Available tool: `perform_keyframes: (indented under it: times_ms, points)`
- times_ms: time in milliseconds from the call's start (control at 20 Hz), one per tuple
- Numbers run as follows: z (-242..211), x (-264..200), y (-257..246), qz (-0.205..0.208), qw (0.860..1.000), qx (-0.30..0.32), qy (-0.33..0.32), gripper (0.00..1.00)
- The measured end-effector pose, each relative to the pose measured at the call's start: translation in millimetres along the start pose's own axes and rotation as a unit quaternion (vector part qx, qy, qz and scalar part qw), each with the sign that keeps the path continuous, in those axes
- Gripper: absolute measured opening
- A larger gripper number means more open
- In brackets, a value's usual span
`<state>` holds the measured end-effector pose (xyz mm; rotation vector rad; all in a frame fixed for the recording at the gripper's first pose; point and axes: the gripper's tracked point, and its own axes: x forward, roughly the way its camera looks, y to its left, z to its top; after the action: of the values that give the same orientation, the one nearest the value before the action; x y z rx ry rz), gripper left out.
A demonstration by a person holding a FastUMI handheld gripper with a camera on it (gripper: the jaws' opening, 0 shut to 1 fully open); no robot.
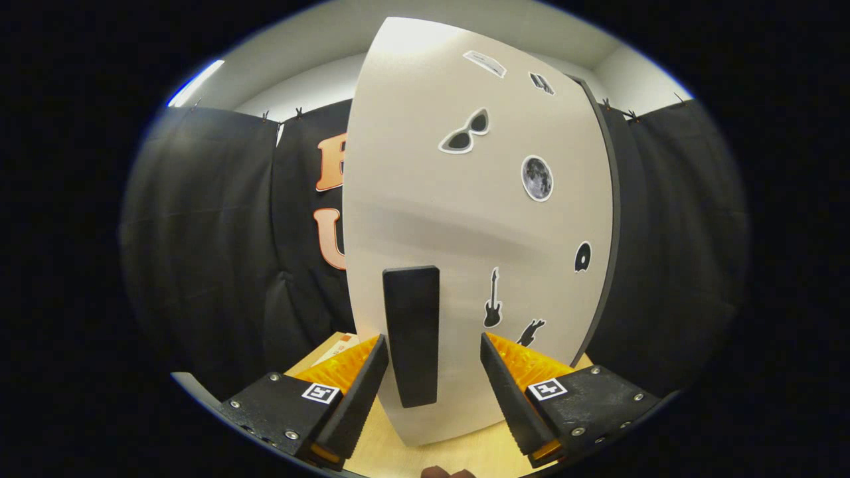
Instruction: Open the shoe cabinet door, grab the shoes and put them into the shoe cabinet, then close the shoe cabinet door.
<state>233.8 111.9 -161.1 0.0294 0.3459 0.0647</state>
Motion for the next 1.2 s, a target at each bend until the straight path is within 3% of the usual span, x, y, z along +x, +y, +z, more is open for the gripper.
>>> perform_keyframes:
  times_ms: [700, 1200]
  points:
    - [6, 50, 12, 0.004, 1.0, -0.003, 0.006, 0.88]
    - [9, 69, 13, -0.051, 0.998, -0.029, 0.002, 0.89]
